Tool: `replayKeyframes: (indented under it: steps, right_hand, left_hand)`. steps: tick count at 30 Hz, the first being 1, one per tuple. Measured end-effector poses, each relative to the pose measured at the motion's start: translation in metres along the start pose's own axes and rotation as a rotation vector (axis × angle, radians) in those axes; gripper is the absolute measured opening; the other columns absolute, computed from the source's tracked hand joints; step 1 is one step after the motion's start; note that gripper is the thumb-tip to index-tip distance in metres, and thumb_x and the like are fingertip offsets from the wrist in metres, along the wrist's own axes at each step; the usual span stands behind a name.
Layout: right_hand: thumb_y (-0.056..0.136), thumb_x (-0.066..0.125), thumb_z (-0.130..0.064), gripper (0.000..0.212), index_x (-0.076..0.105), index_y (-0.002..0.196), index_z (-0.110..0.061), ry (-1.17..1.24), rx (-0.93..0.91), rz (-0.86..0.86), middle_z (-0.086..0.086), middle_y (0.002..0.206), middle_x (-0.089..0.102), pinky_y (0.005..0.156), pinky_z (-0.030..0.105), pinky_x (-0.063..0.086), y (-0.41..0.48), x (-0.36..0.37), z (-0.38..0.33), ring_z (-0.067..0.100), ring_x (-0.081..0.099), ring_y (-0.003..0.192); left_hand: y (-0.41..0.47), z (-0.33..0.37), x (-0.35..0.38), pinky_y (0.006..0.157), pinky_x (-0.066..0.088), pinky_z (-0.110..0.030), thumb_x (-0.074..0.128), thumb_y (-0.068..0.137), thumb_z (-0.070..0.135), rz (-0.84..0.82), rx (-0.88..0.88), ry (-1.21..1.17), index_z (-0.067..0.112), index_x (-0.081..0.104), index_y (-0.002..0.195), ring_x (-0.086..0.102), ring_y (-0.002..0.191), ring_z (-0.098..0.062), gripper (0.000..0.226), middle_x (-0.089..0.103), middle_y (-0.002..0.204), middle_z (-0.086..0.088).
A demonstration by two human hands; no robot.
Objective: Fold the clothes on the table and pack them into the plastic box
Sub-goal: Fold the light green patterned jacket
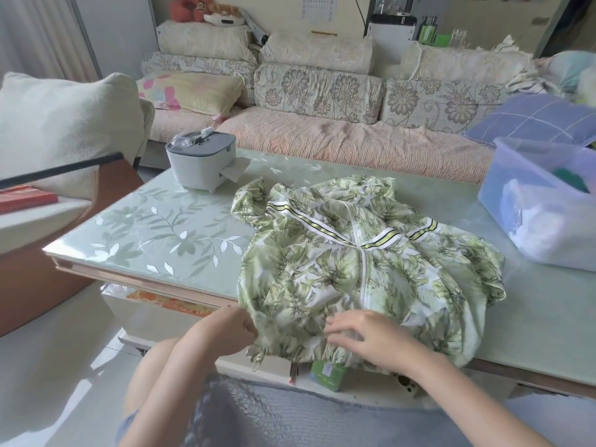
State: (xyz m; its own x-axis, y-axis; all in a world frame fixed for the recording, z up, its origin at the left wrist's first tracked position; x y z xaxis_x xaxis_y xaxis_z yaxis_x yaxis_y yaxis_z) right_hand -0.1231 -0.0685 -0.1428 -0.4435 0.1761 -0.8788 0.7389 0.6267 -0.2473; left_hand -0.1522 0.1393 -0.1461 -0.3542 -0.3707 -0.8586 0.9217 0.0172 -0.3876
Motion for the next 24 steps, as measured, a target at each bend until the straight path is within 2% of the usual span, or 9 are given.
replayKeyframes:
  steps: [2, 5, 8, 11, 15, 18, 21, 23, 24]
  right_hand:
    - [0.095, 0.045, -0.046, 0.035, 0.057, 0.126, -0.034, 0.057, 0.038, 0.124, -0.025, 0.142, 0.038, 0.104, 0.034, 0.043, 0.002, -0.018, 0.009, -0.004, 0.058, 0.100]
    - [0.096, 0.049, -0.034, 0.029, 0.059, 0.123, -0.028, 0.111, 0.125, 0.357, -0.024, 0.139, 0.038, 0.071, 0.023, 0.055, 0.001, -0.048, 0.037, 0.012, 0.063, 0.072]
    - [0.094, 0.055, -0.024, 0.027, 0.060, 0.121, -0.023, 0.239, 0.261, 0.605, -0.012, 0.135, 0.052, 0.063, 0.022, 0.052, -0.015, -0.075, 0.082, 0.024, 0.066, 0.073]
    - [0.093, 0.057, -0.015, 0.027, 0.063, 0.119, -0.014, 0.323, 0.450, 0.796, 0.002, 0.125, 0.060, 0.056, 0.024, 0.050, -0.043, -0.094, 0.134, 0.028, 0.062, 0.068]
    - [0.089, 0.061, -0.013, 0.028, 0.064, 0.116, -0.007, 0.384, 0.707, 0.959, 0.018, 0.120, 0.063, 0.096, 0.035, 0.036, -0.083, -0.101, 0.205, 0.034, 0.051, 0.114]
    - [0.091, 0.058, -0.013, 0.035, 0.058, 0.125, -0.006, 0.469, 0.759, 0.871, 0.019, 0.125, 0.060, 0.098, 0.037, 0.037, -0.090, -0.095, 0.233, 0.035, 0.050, 0.119]
    - [0.091, 0.059, -0.012, 0.036, 0.059, 0.126, -0.007, 0.426, 0.706, 0.725, 0.017, 0.126, 0.060, 0.095, 0.034, 0.040, -0.078, -0.088, 0.236, 0.031, 0.054, 0.118]
    - [0.090, 0.059, -0.016, 0.032, 0.065, 0.121, -0.014, 0.330, 0.709, 0.694, 0.010, 0.121, 0.065, 0.093, 0.033, 0.041, -0.069, -0.087, 0.237, 0.029, 0.056, 0.115]
    - [0.090, 0.059, -0.020, 0.031, 0.066, 0.120, -0.020, 0.249, 0.739, 0.683, 0.006, 0.120, 0.066, 0.093, 0.033, 0.040, -0.067, -0.089, 0.237, 0.028, 0.055, 0.116]
  left_hand:
    - [0.006, 0.006, -0.016, 0.091, 0.049, -0.032, 0.047, 0.093, 0.016, 0.170, 0.002, -0.037, 0.016, 0.071, 0.104, 0.062, 0.097, -0.016, 0.027, 0.065, 0.112, -0.002]
    - [0.014, 0.027, -0.033, 0.100, 0.044, -0.030, 0.047, 0.096, 0.015, 0.429, 0.064, -0.154, 0.021, 0.066, 0.114, 0.059, 0.098, -0.015, 0.027, 0.053, 0.126, -0.003]
    - [0.030, 0.060, -0.030, 0.115, 0.028, -0.035, 0.044, 0.099, 0.022, 0.490, 0.215, -0.109, 0.026, 0.054, 0.131, 0.041, 0.132, -0.019, 0.033, 0.039, 0.147, -0.001]
    - [0.047, 0.091, -0.011, 0.120, 0.008, -0.040, 0.036, 0.101, 0.036, 0.381, 0.375, -0.014, 0.030, 0.036, 0.144, 0.011, 0.146, -0.018, 0.043, 0.015, 0.158, 0.001]
    - [0.070, 0.108, 0.019, 0.118, -0.003, -0.047, 0.010, 0.092, 0.059, 0.183, 0.330, 0.163, 0.029, 0.010, 0.152, -0.011, 0.146, -0.022, 0.067, -0.005, 0.159, -0.003]
    - [0.089, 0.101, 0.030, 0.117, -0.004, -0.051, -0.009, 0.070, 0.071, 0.134, 0.186, 0.217, 0.033, 0.000, 0.151, -0.013, 0.145, -0.024, 0.090, -0.012, 0.158, -0.003]
    - [0.102, 0.094, 0.032, 0.116, 0.005, -0.054, 0.010, 0.093, 0.062, 0.127, 0.050, 0.240, 0.034, -0.002, 0.151, -0.008, 0.146, -0.024, 0.066, -0.010, 0.159, 0.000]
    - [0.104, 0.100, 0.019, 0.108, 0.031, -0.045, 0.023, 0.100, 0.049, 0.196, 0.005, 0.227, 0.027, 0.026, 0.148, 0.026, 0.141, -0.024, 0.053, 0.025, 0.155, 0.000]
    - [0.105, 0.105, 0.007, 0.092, 0.047, -0.036, 0.027, 0.102, 0.041, 0.276, 0.002, 0.238, 0.022, 0.048, 0.133, 0.050, 0.122, -0.022, 0.042, 0.049, 0.136, 0.000]
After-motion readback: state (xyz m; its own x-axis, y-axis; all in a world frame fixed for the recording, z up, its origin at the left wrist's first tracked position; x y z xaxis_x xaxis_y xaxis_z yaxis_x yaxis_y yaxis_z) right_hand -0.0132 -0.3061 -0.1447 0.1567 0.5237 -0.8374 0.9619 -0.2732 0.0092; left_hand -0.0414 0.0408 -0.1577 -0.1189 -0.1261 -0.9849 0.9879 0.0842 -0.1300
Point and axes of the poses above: each hand's wrist, its own y-axis towards the middle knuckle, its own x-axis out of the palm, z = x × y, the point moved 8 cm from there along y, towards the middle knuckle
